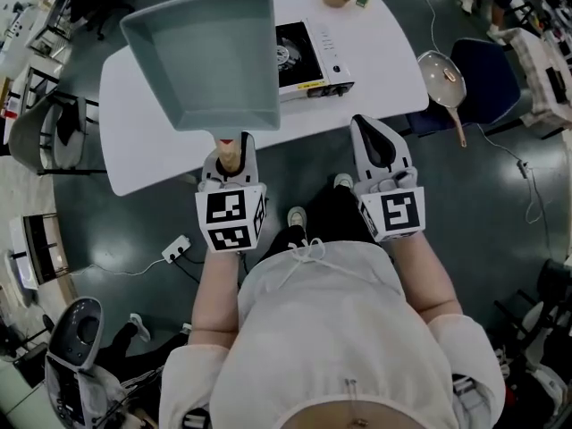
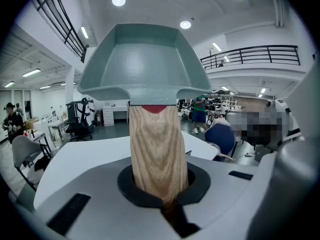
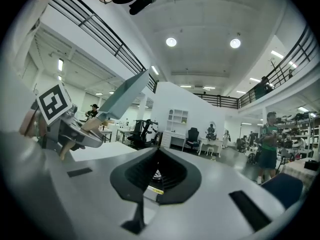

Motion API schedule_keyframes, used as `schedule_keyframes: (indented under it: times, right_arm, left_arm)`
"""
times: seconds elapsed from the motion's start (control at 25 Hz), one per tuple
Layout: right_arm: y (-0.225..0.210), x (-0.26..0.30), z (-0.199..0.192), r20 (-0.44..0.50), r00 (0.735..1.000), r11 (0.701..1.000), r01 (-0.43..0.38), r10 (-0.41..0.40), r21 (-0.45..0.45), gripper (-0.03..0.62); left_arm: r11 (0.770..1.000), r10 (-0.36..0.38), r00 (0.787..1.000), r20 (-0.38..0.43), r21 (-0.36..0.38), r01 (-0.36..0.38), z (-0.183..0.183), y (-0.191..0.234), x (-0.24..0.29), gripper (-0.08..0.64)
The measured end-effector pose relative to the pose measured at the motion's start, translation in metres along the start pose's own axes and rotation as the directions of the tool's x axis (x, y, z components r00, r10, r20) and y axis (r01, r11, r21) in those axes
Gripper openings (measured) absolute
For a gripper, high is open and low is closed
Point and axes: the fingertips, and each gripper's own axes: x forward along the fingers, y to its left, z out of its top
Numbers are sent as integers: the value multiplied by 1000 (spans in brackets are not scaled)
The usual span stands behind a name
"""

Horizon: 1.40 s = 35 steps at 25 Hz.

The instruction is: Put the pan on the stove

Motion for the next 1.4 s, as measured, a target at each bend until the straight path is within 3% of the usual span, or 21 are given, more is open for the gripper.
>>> schedule_keyframes:
  times: [0.4, 0.68, 0.8, 1.04, 1.4]
  right_arm:
    - [-42, 82, -25, -33, 990, 990, -134, 136, 53, 3]
    - [-89, 150, -44, -32, 966, 964, -256, 258, 65, 3]
    - [-103, 174, -54, -40, 953, 953, -296, 299, 70, 3]
    - [-117, 209, -84, -81, 918, 919, -378, 387, 114, 3]
    - [-128, 239, -117, -88, 897, 894, -416, 433, 165, 3]
  left_arm:
    - [996, 54, 991, -121, -68, -63, -11, -10, 78, 22]
    - [981, 115, 957, -267, -122, -151, -32, -21, 150, 21]
    - [973, 113, 928, -356, -148, -175, -49, -23, 175, 22]
    - [949, 95, 842, -531, -207, -238, -88, -29, 206, 23]
    - [946, 61, 740, -670, -198, -257, -120, -35, 233, 23]
